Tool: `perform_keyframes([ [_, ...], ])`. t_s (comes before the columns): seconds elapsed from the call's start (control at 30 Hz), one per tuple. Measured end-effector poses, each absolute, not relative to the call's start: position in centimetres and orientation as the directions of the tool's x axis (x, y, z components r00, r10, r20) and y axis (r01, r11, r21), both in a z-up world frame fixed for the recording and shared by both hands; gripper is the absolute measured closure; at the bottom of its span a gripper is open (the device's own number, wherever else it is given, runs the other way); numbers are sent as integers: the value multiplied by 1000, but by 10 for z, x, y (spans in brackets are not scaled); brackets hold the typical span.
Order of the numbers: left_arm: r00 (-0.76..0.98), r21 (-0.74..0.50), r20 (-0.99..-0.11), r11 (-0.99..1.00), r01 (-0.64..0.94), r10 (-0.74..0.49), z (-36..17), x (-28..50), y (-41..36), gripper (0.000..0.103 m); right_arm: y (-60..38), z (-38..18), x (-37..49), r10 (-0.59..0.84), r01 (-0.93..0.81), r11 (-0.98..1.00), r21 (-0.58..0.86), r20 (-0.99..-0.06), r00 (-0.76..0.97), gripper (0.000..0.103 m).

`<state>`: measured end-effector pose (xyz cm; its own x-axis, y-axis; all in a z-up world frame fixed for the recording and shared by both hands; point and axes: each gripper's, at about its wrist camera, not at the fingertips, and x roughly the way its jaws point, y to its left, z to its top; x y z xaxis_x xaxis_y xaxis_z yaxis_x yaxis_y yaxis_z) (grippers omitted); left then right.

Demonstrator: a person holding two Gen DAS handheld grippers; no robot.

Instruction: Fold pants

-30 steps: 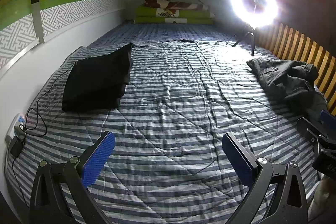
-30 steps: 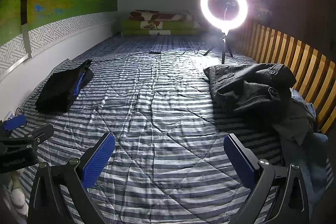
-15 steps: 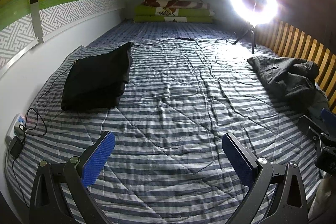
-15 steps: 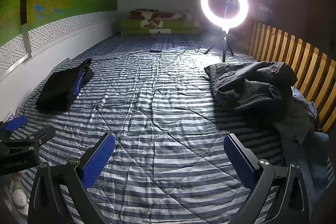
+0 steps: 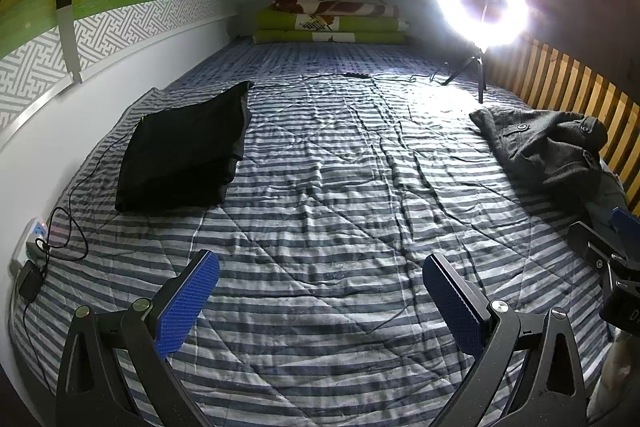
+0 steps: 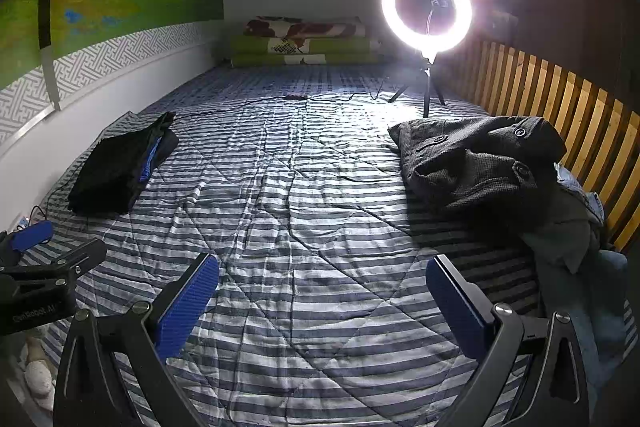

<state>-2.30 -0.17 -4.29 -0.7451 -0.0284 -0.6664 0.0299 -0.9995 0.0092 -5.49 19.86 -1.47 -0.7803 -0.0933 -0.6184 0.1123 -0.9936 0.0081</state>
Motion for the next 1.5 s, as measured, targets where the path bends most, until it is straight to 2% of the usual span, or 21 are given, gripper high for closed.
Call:
perform_keyframes([
  [0.83,-729,21,-684,-1000,8,-20,-52,-40,16,0,216,-21,-68,-85,83,-996,34,-640,-763,1],
  [1.13,-694,32,-720,-999,12,-32,-68,-58,21,0,238,-38,-92,-86,36,-996,86,-687,-722,1],
  [1.5,-655,46,-754,-999,27,-53,-85,-65,18,0,262,-61,-131,-16,-57,-995,79,-711,-703,1],
])
